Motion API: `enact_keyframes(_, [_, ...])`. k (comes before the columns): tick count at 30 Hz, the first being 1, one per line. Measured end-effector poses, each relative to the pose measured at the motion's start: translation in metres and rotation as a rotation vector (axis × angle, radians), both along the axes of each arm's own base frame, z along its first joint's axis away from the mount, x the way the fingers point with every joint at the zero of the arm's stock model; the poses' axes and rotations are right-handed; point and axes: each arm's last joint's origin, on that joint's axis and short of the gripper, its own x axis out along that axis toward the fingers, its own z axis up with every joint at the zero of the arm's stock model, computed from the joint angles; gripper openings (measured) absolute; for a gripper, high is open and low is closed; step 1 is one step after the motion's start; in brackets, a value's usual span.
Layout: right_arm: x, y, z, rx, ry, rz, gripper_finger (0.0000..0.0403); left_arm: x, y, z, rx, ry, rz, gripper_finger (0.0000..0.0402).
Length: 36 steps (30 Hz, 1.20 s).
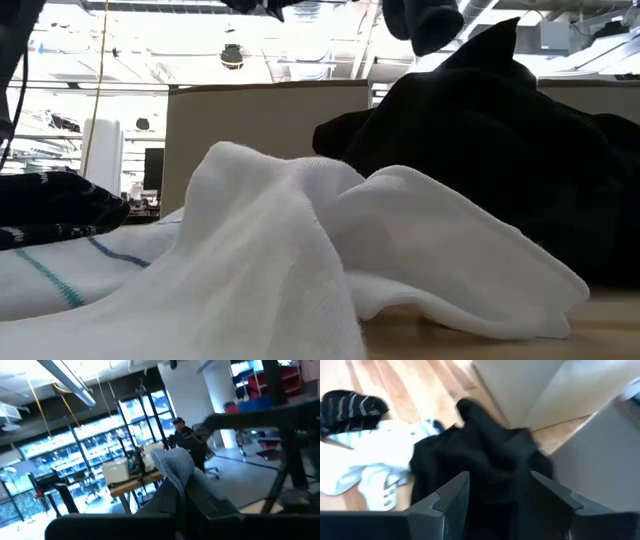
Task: Sort clothes
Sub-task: Put the blue sock into the right laundry organizer
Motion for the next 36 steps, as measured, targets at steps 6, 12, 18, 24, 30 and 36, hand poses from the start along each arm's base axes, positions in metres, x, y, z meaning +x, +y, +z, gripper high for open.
enact_keyframes(6, [0.001, 0.006, -0.026, 0.043, -0.036, 0.011, 0.0211, 0.024, 0.011, -0.021, -0.004, -0.030, 0.002, 0.0001])
enact_keyframes(12, [0.002, 0.012, -0.044, 0.093, -0.074, 0.039, 0.0211, 0.060, 0.024, -0.046, -0.020, 0.002, 0.004, 0.0001])
enact_keyframes(18, [0.000, 0.018, -0.054, 0.157, -0.079, 0.062, 0.0211, 0.091, 0.045, -0.074, -0.097, 0.135, 0.002, 0.0002])
enact_keyframes(24, [-0.005, 0.023, -0.056, 0.181, -0.068, 0.083, 0.0210, 0.104, 0.063, -0.103, -0.190, 0.373, 0.026, 0.0009])
enact_keyframes(30, [-0.007, 0.026, -0.056, 0.179, -0.066, 0.094, 0.0210, 0.096, 0.073, -0.125, -0.264, 0.597, 0.031, 0.0078])
enact_keyframes(36, [-0.007, 0.024, -0.056, 0.165, -0.056, 0.100, 0.0210, 0.088, 0.077, -0.120, -0.410, 0.659, -0.216, 0.0177])
